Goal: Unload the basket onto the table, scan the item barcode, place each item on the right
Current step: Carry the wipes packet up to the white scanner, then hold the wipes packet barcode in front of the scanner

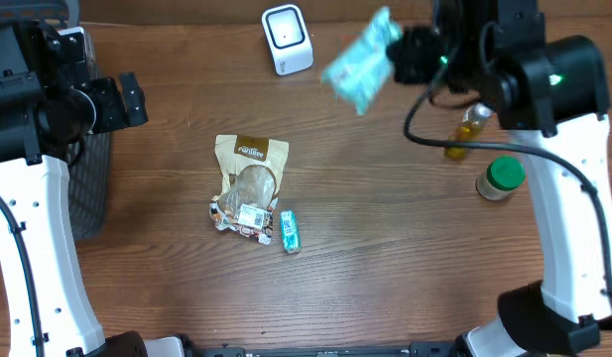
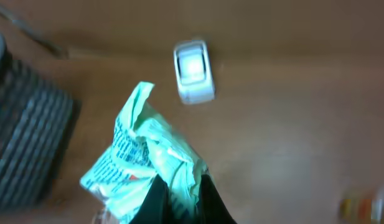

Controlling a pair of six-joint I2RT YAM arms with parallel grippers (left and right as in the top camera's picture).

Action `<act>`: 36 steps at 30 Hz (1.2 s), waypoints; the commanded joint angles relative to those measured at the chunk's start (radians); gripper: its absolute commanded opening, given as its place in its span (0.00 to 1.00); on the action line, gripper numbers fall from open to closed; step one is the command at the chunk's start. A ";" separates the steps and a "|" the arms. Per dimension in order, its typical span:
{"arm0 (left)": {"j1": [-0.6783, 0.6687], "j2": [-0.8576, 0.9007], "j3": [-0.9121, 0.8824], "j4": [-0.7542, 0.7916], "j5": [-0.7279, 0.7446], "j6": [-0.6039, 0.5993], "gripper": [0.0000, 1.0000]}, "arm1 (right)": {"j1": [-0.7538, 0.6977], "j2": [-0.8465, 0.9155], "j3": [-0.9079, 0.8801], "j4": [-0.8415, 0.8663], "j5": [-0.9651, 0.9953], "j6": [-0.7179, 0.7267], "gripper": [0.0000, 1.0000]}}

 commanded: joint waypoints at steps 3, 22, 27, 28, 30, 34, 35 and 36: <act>-0.003 0.002 0.011 0.001 -0.002 -0.006 1.00 | 0.139 0.162 0.045 0.312 0.369 -0.164 0.04; -0.003 0.002 0.011 0.001 -0.002 -0.006 1.00 | 0.174 0.616 0.043 1.060 0.596 -0.663 0.04; -0.003 0.002 0.011 0.001 -0.002 -0.006 0.99 | 0.175 0.718 0.043 1.290 0.648 -0.742 0.04; -0.003 0.002 0.011 0.001 -0.002 -0.006 1.00 | 0.175 0.737 0.043 1.324 0.650 -0.764 0.04; -0.003 0.002 0.011 0.001 -0.002 -0.006 0.99 | 0.176 0.769 0.043 1.389 0.667 -0.793 0.04; -0.003 0.002 0.011 0.001 -0.002 -0.006 1.00 | 0.181 0.824 0.043 1.468 0.680 -0.821 0.04; -0.003 0.002 0.011 0.001 -0.002 -0.006 1.00 | 0.185 0.835 0.043 1.475 0.680 -0.821 0.04; -0.003 0.002 0.011 0.001 -0.002 -0.006 1.00 | 0.187 0.845 0.043 1.477 0.680 -0.821 0.04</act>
